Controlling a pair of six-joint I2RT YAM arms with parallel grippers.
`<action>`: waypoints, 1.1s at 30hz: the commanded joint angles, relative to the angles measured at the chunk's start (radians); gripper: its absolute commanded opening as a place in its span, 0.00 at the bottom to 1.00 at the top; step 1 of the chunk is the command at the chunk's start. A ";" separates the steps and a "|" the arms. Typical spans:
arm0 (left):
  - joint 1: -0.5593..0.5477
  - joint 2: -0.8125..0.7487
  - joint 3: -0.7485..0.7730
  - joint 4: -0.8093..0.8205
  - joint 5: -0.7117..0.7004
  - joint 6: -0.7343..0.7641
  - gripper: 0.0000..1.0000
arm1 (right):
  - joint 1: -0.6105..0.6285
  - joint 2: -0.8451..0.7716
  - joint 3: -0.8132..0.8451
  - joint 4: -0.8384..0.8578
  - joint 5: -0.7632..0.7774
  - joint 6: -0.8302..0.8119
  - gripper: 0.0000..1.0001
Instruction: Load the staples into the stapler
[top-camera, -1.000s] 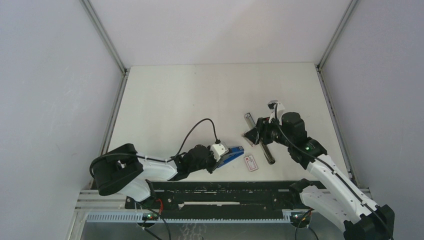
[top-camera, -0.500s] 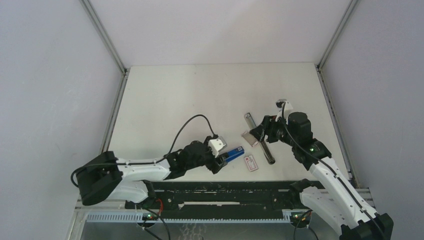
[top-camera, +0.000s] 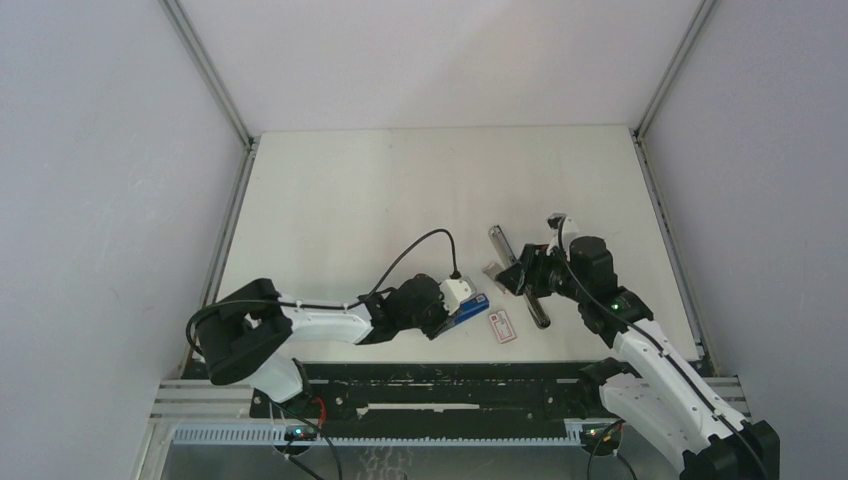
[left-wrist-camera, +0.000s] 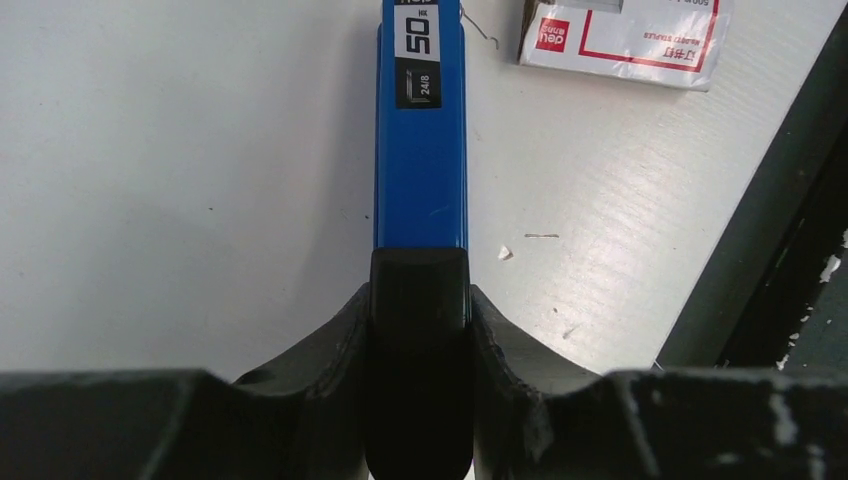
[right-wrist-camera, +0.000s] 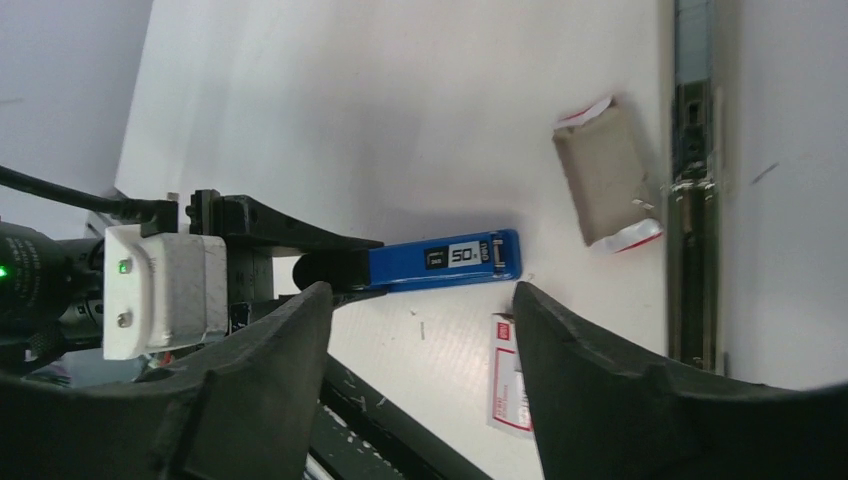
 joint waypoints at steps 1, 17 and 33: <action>-0.002 -0.064 -0.031 0.085 0.043 -0.045 0.00 | 0.053 0.004 -0.065 0.133 0.049 0.160 0.71; -0.001 -0.369 -0.226 0.320 0.067 -0.115 0.00 | 0.081 0.130 -0.176 0.386 -0.057 0.410 0.94; -0.004 -0.409 -0.203 0.375 0.082 -0.147 0.00 | 0.244 0.214 -0.178 0.650 -0.049 0.602 0.61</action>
